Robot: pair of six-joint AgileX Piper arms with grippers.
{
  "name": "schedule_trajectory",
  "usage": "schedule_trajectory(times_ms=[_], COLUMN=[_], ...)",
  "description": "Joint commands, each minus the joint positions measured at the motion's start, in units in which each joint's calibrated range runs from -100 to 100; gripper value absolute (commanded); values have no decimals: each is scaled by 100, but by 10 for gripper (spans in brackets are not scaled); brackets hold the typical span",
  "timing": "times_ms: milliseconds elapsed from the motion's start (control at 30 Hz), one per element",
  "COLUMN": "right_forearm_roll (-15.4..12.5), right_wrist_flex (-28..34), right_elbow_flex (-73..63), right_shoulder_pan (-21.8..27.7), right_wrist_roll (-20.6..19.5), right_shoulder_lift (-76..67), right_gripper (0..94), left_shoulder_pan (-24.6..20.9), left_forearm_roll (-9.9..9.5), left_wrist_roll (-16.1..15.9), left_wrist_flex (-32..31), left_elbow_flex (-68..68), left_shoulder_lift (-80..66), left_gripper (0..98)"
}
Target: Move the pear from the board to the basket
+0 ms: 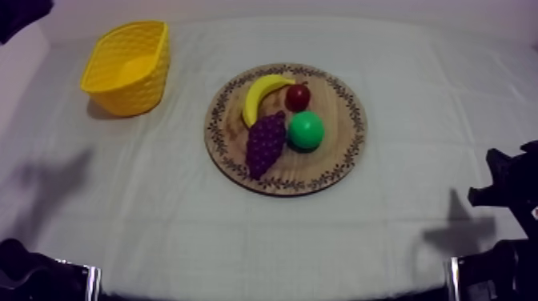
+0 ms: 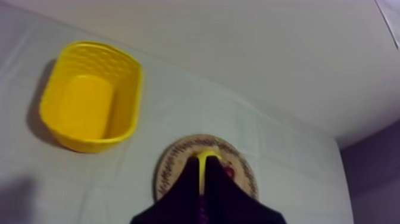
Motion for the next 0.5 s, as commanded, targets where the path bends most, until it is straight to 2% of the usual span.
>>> schedule_trajectory(times_ms=[0,100,233,467], right_forearm_roll=[-1,-1,-1,-1], right_wrist_flex=[-5,-5,-5,-5], right_elbow_flex=[3,3,3,3], right_shoulder_pan=[-1,-1,-1,-1], right_wrist_roll=[0,0,-1,0], right_shoulder_lift=[1,1,1,1], right_gripper=[3,3,3,3], left_shoulder_pan=[851,1327,1777,2251], left_forearm_roll=[-139,-207,-177,67], left_wrist_roll=[330,498,643,674], left_wrist_flex=[36,-54,-331,-1108], left_elbow_flex=[-589,-920,-1023,-580], left_shoulder_lift=[694,1272,1964,2998], left_gripper=[36,42,47,52])
